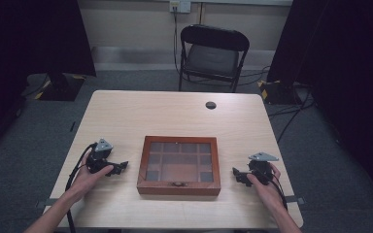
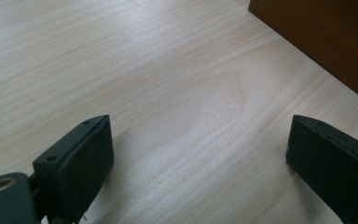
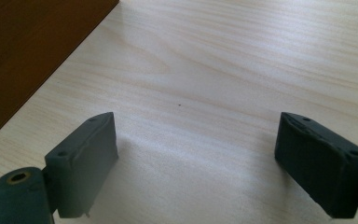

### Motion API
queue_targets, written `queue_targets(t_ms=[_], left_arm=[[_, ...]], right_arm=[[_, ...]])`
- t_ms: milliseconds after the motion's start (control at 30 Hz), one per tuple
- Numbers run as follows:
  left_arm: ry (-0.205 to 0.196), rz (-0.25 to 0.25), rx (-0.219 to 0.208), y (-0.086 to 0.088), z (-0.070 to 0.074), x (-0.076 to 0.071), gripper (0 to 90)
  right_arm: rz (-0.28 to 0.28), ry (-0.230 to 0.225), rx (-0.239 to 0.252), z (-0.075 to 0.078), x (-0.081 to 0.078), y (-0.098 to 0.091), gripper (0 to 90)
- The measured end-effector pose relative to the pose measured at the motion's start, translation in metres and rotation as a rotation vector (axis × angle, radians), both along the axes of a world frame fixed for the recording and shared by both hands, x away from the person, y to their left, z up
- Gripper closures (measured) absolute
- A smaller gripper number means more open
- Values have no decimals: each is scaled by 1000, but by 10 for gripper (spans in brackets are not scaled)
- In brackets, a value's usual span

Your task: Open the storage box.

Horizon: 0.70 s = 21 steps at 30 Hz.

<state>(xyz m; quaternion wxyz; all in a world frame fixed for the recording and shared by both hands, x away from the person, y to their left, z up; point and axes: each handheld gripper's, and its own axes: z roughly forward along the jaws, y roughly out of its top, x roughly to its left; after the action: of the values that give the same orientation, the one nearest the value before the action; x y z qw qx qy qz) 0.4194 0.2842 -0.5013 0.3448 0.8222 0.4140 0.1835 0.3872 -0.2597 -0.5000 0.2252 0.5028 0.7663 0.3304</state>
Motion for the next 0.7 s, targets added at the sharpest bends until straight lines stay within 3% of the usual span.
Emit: queue_targets(t_ms=[133, 333, 700], left_arm=[[14, 18, -12, -1, 1, 0, 95], [35, 5, -8, -1, 6, 0, 160], [-19, -55, -68, -11, 25, -7, 174]], right_arm=[[0, 1, 2, 0, 0, 0, 125], [1, 1, 2, 0, 0, 0, 125], [-1, 1, 2, 0, 0, 0, 125]])
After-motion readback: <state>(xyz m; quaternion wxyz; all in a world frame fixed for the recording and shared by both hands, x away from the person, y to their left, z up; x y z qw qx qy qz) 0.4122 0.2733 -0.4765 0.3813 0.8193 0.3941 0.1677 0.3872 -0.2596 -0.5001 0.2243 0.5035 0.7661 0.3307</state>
